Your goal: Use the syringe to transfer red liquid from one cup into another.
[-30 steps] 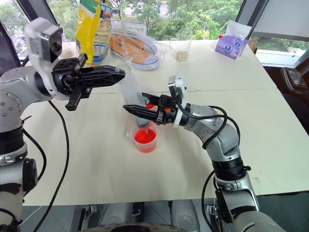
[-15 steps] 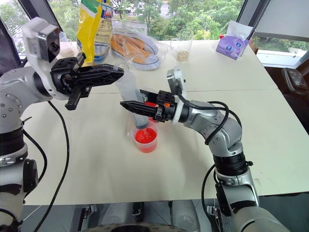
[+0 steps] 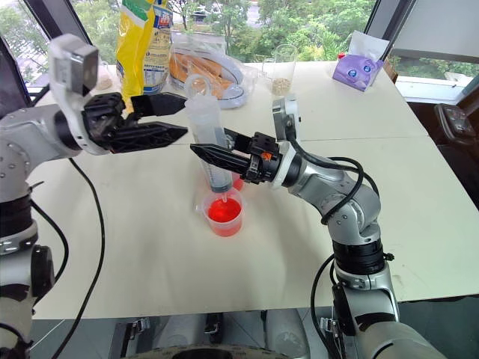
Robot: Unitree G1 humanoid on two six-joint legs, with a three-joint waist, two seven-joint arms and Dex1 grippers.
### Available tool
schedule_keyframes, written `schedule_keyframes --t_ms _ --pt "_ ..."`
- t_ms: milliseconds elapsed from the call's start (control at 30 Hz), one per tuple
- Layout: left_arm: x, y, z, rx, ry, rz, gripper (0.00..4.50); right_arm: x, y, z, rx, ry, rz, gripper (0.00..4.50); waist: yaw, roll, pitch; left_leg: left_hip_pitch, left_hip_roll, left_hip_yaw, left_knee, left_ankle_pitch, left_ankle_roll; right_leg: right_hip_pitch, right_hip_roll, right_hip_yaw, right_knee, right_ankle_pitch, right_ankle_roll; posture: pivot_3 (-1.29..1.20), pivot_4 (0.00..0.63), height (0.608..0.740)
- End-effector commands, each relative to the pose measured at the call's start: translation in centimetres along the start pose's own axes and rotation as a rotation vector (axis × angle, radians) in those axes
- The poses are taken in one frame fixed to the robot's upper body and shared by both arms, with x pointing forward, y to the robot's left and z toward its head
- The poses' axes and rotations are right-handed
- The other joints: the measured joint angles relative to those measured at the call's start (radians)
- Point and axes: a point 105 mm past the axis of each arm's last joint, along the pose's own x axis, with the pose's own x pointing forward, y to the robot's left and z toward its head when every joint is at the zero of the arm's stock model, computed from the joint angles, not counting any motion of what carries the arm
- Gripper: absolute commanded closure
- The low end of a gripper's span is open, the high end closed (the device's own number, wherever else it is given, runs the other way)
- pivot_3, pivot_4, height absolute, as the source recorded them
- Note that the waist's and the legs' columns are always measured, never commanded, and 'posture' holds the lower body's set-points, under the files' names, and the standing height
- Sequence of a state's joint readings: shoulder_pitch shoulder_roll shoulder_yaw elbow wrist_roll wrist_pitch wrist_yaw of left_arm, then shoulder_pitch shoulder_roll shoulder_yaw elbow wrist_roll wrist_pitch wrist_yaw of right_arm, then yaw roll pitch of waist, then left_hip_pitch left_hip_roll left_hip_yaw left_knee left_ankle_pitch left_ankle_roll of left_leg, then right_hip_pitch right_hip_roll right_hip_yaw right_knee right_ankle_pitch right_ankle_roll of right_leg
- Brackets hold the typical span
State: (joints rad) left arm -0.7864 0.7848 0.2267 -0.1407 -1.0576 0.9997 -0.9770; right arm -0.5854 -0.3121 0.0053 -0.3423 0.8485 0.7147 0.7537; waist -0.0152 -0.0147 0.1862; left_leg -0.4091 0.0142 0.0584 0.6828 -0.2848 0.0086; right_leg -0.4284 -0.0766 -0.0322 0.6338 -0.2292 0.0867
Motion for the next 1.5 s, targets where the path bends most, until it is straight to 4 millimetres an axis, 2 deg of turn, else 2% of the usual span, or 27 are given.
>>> schedule_keyframes --t_ms 33,167,267,367,467,600,733,900,1133,1200,1233,1267,1333,1367,1500 --pt "-2.0 0.4 1.2 0.061 -0.04 0.086 0.03 -0.1 0.6 1.1 -0.049 -0.03 0.015 3.08 0.001 0.0 0.0 0.0 0.0 0.0 0.0 0.0 0.0 0.0 0.0 0.0 0.0 0.0 0.0 0.0 0.15 0.74" --pt "-2.6 0.2 0.0 0.069 -0.03 0.131 0.03 -0.2 -0.1 2.2 -0.059 -0.042 -0.015 3.08 0.003 0.0 0.0 0.0 0.0 0.0 0.0 0.0 0.0 0.0 -0.001 0.0 0.0 0.0 0.0 0.0 0.15 0.74" --pt "-2.6 -0.4 -1.6 0.073 0.007 0.137 0.03 -0.6 -1.4 4.2 -0.086 -0.045 -0.064 3.08 0.002 0.0 0.0 0.0 0.0 0.001 0.0 0.0 0.0 0.0 -0.001 0.0 -0.001 0.0 0.0 0.0 0.15 0.74" --pt "-2.6 -1.0 -3.1 0.066 0.027 0.143 0.03 -2.3 -5.1 5.5 -0.079 0.064 -0.24 3.08 0.003 0.0 0.0 0.0 -0.001 0.001 0.0 0.0 0.0 0.0 -0.003 0.0 -0.001 0.0 0.0 0.0 0.15 0.74" --pt "-2.6 -1.1 -3.9 0.073 0.019 0.169 0.03 -4.7 -7.9 5.5 0.054 0.163 -0.374 3.08 0.006 -0.001 0.0 0.0 -0.001 0.0 0.0 0.0 0.0 0.001 -0.003 0.0 -0.002 -0.002 -0.004 0.0 0.15 0.74" --pt "-2.4 -1.3 -4.3 0.071 -0.001 0.179 0.03 -7.7 -10.5 3.7 0.184 0.296 -0.562 3.08 0.003 -0.001 0.0 -0.001 0.0 0.0 -0.001 0.0 0.0 0.001 -0.005 0.0 -0.003 -0.002 -0.005 0.0 0.15 0.74" --pt "-2.5 -1.2 -5.6 0.087 0.036 0.22 0.03 -12.8 -13.5 -0.3 0.245 0.517 -0.867 3.08 0.001 0.0 0.0 -0.001 0.0 0.002 -0.001 -0.001 0.001 0.0 -0.004 0.001 -0.003 -0.001 -0.004 0.0 0.15 0.74" --pt "-2.3 -1.5 -6.2 0.077 0.037 0.228 0.03 -15.8 -13.8 -3.2 0.359 0.668 -1.009 3.08 0.002 0.0 0.0 -0.001 0.0 0.003 -0.001 -0.001 0.001 -0.001 -0.003 0.0 -0.003 -0.001 -0.003 0.0 0.15 0.74" --pt "-2.2 -1.7 -6.7 0.066 0.046 0.238 0.03 -16.9 -12.9 -5.9 0.474 0.74 -1.045 3.08 0.002 0.0 0.0 -0.001 0.0 0.003 -0.001 -0.001 0.002 -0.001 -0.002 0.0 -0.003 0.0 -0.001 0.0 0.15 0.74" --pt "-2.1 -1.7 -7.1 0.064 0.064 0.237 0.0 -17.0 -12.9 -6.4 0.49 0.736 -1.054 2.07 0.002 0.0 -0.001 -0.001 0.0 0.002 -0.001 -0.001 0.002 0.0 -0.002 0.0 -0.003 0.0 -0.001 0.0 0.15 0.74" --pt "-2.0 -1.8 -7.3 0.063 0.076 0.234 0.0 -17.1 -12.9 -6.4 0.49 0.733 -1.061 1.83 0.002 0.0 0.0 -0.001 0.0 0.002 -0.001 -0.001 0.002 0.0 -0.001 0.0 -0.003 0.0 -0.001 0.0 0.15 0.74" --pt "-2.1 -1.8 -7.5 0.066 0.088 0.232 0.0 -17.2 -13.0 -6.4 0.485 0.73 -1.064 1.35 0.002 0.0 -0.001 -0.001 0.0 0.002 -0.001 -0.001 0.002 0.0 -0.001 0.0 -0.003 0.0 -0.001 0.0 0.15 0.74" --pt "-2.1 -1.9 -7.5 0.064 0.093 0.23 0.0 -17.1 -13.0 -6.2 0.472 0.723 -1.062 0.2 0.002 0.0 -0.001 -0.001 0.0 0.002 -0.001 -0.001 0.002 0.0 -0.001 0.0 -0.003 0.0 -0.001 0.0 0.15 0.74" --pt "-2.2 -1.9 -7.5 0.061 0.091 0.23 0.0 -17.0 -13.0 -5.9 0.46 0.72 -1.058 0.04 0.002 0.0 -0.001 -0.001 0.0 0.002 -0.001 -0.001 0.002 0.0 -0.001 0.0 -0.003 0.0 -0.001 0.0 0.15 0.74" --pt "-2.4 -1.9 -7.4 0.055 0.094 0.233 0.0 -16.1 -12.5 -4.0 0.293 0.734 -0.977 0.04 0.005 0.0 0.0 -0.001 -0.001 0.002 -0.001 -0.001 0.002 0.0 -0.001 0.0 -0.004 0.0 -0.001 0.0 0.15 0.74"
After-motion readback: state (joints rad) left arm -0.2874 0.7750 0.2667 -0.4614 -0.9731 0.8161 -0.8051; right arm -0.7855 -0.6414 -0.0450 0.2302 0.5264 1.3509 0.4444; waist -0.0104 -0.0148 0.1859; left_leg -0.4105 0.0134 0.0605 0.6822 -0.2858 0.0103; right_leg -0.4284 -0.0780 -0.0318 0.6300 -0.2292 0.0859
